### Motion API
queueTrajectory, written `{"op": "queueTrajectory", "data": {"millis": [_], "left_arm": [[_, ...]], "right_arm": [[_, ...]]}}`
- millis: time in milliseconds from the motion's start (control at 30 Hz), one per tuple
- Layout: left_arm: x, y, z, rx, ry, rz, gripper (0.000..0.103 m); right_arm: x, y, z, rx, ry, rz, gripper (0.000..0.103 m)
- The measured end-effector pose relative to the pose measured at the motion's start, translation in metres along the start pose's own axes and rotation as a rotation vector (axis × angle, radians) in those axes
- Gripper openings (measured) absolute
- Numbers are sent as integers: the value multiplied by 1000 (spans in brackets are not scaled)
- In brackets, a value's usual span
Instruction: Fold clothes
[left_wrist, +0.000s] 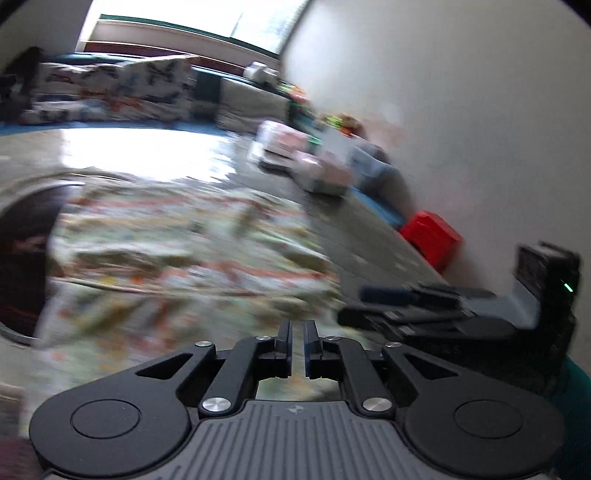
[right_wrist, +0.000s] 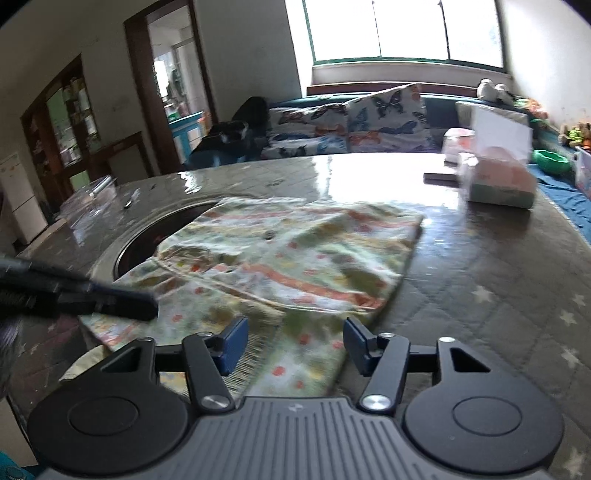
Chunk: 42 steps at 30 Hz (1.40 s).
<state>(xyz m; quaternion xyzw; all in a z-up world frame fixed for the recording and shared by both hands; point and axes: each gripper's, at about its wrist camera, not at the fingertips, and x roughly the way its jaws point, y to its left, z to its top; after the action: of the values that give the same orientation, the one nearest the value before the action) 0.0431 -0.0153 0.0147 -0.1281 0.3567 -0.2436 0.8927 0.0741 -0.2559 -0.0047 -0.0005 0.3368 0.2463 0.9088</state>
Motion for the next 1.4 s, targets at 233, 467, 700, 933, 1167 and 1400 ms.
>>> {"op": "queueTrajectory", "data": {"millis": [233, 467, 700, 933, 1167, 1400], "left_arm": [[1, 62, 13, -71, -31, 189, 8], [14, 100, 6, -128, 11, 266, 8], [-13, 82, 0, -55, 2, 251, 27], [-45, 36, -28, 231, 33, 258, 37], [-57, 4, -71, 562, 67, 267, 48], [-37, -13, -91, 725, 52, 228, 48]], "right_arm": [[27, 18, 9, -28, 23, 36, 40], [47, 29, 9, -93, 63, 38, 39], [28, 37, 9, -167, 64, 53, 39], [23, 52, -9, -281, 124, 90, 43], [16, 50, -17, -279, 132, 84, 47], [4, 52, -19, -279, 125, 73, 52]]}}
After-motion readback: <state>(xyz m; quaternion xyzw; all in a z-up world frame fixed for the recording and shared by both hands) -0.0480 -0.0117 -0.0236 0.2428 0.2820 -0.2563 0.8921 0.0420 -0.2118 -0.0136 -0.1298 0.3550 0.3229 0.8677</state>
